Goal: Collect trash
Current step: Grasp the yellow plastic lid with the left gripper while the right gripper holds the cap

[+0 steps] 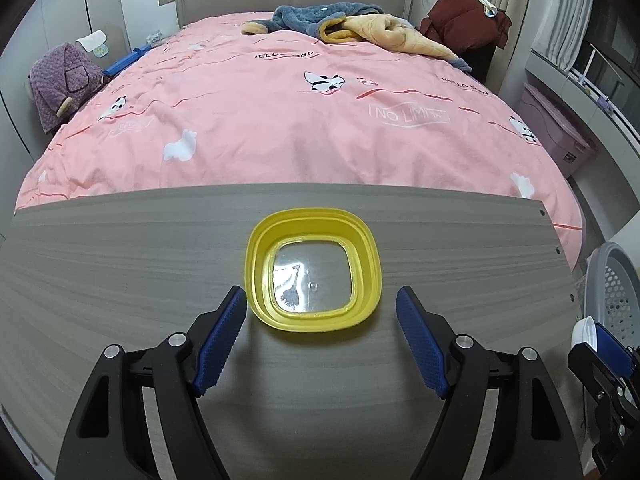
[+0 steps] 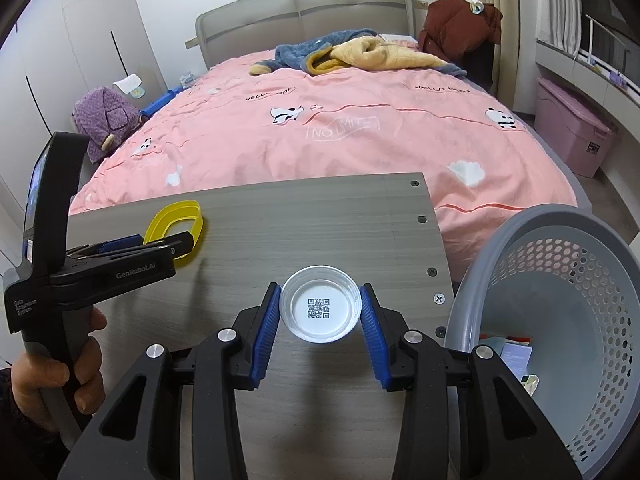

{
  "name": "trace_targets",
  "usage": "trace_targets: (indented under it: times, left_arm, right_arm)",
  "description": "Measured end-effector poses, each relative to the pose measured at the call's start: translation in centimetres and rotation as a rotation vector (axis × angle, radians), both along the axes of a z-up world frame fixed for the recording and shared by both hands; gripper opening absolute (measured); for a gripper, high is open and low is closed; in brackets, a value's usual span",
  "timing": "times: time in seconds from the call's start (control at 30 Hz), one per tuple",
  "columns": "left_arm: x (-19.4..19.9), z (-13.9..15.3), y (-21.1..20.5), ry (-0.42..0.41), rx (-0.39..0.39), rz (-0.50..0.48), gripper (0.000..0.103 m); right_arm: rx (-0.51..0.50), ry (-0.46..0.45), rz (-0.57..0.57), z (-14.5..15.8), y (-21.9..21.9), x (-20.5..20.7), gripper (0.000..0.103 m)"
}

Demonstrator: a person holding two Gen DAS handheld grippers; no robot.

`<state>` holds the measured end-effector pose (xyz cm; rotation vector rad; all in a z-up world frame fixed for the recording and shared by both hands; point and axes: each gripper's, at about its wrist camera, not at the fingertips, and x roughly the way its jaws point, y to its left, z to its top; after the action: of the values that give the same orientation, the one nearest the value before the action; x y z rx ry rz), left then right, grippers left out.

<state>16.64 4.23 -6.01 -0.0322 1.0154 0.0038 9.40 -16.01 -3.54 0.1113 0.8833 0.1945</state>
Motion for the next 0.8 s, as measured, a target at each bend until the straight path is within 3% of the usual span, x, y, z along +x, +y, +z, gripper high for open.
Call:
trace_targets:
  times: [0.8]
  left_arm:
    - [1.6, -1.0, -0.3, 0.011, 0.063, -0.033, 0.079]
  right_arm:
    - [0.013, 0.009, -0.003, -0.6, -0.2, 0.3, 0.040]
